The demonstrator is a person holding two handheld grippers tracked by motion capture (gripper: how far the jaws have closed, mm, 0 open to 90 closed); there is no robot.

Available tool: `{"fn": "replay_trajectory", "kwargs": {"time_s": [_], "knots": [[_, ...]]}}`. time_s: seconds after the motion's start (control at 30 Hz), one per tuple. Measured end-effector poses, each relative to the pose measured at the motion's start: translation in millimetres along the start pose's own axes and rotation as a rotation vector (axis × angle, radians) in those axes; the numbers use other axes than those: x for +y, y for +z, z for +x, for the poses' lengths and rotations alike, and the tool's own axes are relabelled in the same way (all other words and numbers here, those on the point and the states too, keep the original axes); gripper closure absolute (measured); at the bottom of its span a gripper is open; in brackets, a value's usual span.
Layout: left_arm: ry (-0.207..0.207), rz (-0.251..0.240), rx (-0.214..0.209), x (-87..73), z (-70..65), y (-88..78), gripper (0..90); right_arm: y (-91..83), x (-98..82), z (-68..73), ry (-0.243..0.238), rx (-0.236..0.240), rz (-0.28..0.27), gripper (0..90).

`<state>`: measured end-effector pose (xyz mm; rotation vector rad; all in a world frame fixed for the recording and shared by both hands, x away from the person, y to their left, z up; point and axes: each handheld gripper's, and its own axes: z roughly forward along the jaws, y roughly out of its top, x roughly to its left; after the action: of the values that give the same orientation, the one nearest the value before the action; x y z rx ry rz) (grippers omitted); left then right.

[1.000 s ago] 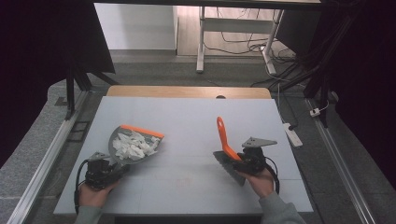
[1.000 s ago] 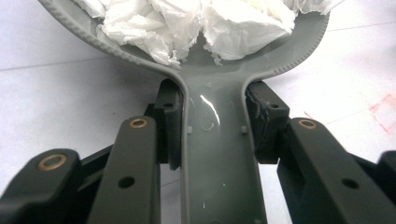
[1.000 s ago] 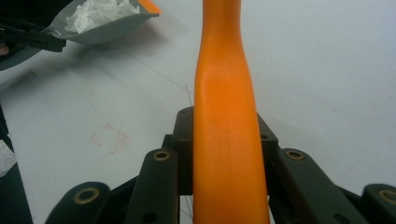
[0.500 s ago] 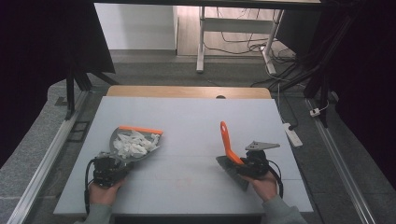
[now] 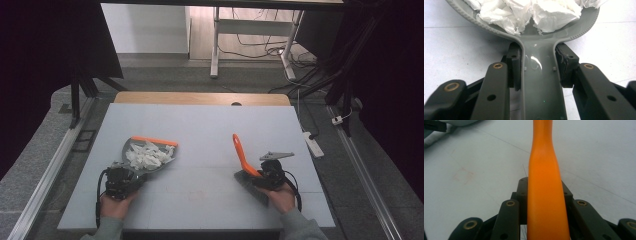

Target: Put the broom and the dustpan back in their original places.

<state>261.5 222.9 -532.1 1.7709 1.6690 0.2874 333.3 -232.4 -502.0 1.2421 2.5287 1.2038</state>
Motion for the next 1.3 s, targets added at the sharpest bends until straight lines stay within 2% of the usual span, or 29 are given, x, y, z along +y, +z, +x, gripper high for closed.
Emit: {"fn": "replay_trajectory", "kwargs": {"time_s": [0.07, 0.27, 0.43, 0.7, 0.77, 0.87, 1.07, 1.3], "knots": [[-0.001, -0.001, 0.001, -0.3, 0.1, 0.3, 60.4, -0.1, -0.3, -2.7, 0.010, 0.002, 0.001, 70.7], [0.004, -0.006, 0.006, -1.1, -0.4, 0.1, 59.5, 0.6, 0.3, -9.4, -0.001, -0.009, 0.005, 70.3], [0.023, -0.012, -0.014, -1.5, -1.1, -0.7, 49.8, 0.9, 1.0, -16.6, 0.006, -0.004, 0.013, 68.8], [0.034, -0.025, -0.014, -3.3, 1.1, -4.0, 35.6, 1.0, 2.7, -23.4, -0.019, -0.058, 0.030, 56.8], [0.041, -0.030, -0.015, -3.8, 2.0, -6.0, 32.8, 0.9, 3.4, -24.0, -0.029, -0.086, 0.041, 52.6], [0.053, -0.044, -0.020, -4.3, 3.9, -8.9, 31.5, 0.7, 3.3, -26.9, -0.028, -0.119, 0.051, 48.8], [0.083, -0.063, -0.034, -5.1, 5.7, -13.0, 30.5, 0.6, 2.7, -30.3, -0.006, -0.142, 0.056, 45.2], [0.124, -0.070, -0.040, -5.5, 3.3, -14.4, 31.1, 0.4, 2.5, -29.7, -0.007, -0.163, 0.055, 43.9]]}}
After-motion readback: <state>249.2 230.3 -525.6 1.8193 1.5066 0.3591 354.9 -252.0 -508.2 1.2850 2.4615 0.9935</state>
